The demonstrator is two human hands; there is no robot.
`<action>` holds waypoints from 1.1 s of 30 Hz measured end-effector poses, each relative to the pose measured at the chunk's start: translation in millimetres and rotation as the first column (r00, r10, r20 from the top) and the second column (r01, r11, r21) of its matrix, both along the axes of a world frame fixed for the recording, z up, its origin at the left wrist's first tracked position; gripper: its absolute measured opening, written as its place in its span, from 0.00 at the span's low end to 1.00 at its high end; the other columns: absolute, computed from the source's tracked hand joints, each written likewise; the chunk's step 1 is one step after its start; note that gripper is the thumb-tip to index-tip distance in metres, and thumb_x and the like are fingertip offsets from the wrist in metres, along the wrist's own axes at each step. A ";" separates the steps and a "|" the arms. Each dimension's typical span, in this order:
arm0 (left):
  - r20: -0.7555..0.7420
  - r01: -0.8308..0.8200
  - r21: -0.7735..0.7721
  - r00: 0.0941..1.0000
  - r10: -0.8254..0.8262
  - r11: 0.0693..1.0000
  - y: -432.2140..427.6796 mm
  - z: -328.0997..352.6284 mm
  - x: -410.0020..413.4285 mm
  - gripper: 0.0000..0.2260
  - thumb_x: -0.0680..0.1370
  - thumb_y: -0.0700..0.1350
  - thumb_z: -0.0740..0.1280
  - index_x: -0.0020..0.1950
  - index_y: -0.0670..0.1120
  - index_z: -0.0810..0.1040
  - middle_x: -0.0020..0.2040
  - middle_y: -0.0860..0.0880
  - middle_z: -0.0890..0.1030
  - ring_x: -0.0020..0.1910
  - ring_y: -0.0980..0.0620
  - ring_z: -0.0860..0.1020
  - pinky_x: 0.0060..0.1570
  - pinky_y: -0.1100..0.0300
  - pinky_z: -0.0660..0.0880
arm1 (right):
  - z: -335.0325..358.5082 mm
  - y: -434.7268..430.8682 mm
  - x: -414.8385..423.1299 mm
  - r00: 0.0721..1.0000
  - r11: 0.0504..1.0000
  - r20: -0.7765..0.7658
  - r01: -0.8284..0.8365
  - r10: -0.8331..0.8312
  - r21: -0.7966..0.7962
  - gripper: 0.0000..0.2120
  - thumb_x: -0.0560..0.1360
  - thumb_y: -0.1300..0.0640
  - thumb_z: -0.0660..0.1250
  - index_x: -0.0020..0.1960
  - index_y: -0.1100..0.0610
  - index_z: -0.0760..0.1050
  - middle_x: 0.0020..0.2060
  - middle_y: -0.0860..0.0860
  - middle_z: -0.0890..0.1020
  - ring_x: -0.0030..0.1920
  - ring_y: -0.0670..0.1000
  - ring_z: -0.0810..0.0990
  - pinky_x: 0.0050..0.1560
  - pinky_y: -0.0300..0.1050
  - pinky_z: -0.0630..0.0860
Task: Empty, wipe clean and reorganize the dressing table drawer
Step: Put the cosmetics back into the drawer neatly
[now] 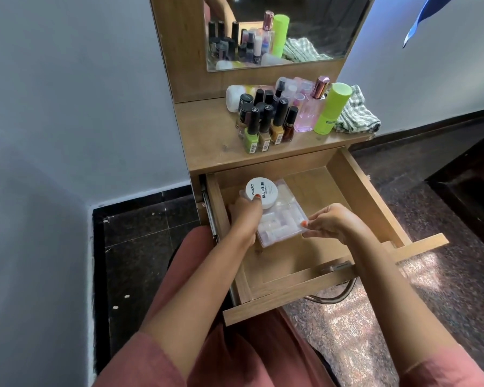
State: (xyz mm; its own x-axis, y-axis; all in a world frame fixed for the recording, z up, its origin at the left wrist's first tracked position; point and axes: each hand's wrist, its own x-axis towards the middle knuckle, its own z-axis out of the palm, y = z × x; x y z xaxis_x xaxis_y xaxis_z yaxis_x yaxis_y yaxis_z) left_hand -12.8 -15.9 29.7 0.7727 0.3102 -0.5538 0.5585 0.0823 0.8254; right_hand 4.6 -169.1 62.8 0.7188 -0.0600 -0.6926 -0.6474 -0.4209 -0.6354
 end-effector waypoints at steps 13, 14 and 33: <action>-0.066 -0.056 -0.004 0.996 0.056 0.998 -5.2 -15.2 9.2 0.19 0.78 0.44 0.58 0.68 0.41 0.67 0.64 0.41 0.72 0.63 0.44 0.71 0.62 0.48 0.72 | -29.2 -1.5 11.5 1.000 0.997 0.001 0.009 -0.009 -0.080 0.07 0.69 0.70 0.70 0.36 0.67 0.72 0.41 0.65 0.79 0.26 0.52 0.80 0.32 0.40 0.73; -0.071 -0.061 -0.004 0.996 0.060 0.998 -6.1 -16.7 9.6 0.19 0.78 0.45 0.58 0.68 0.41 0.67 0.64 0.41 0.72 0.63 0.44 0.71 0.61 0.48 0.72 | -31.1 -1.6 11.7 1.000 0.997 0.012 0.015 -0.014 -0.078 0.08 0.69 0.70 0.70 0.35 0.67 0.71 0.41 0.65 0.79 0.23 0.51 0.79 0.30 0.39 0.74; 0.105 0.039 0.108 0.993 -0.050 0.993 -8.9 -18.9 -15.7 0.29 0.72 0.34 0.67 0.70 0.41 0.62 0.68 0.43 0.65 0.68 0.47 0.65 0.64 0.57 0.69 | -33.1 2.4 16.6 0.980 0.942 0.065 -0.159 0.186 -0.295 0.13 0.68 0.62 0.72 0.49 0.69 0.79 0.41 0.60 0.80 0.40 0.53 0.77 0.46 0.48 0.76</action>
State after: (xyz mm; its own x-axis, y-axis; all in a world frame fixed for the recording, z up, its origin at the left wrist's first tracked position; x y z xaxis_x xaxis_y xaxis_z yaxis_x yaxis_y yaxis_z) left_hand -28.5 -24.8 10.8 0.8401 0.3269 -0.4328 0.4674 -0.0317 0.8835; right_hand 21.1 -166.8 29.7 0.7947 -0.1157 -0.5959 -0.4937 -0.6943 -0.5237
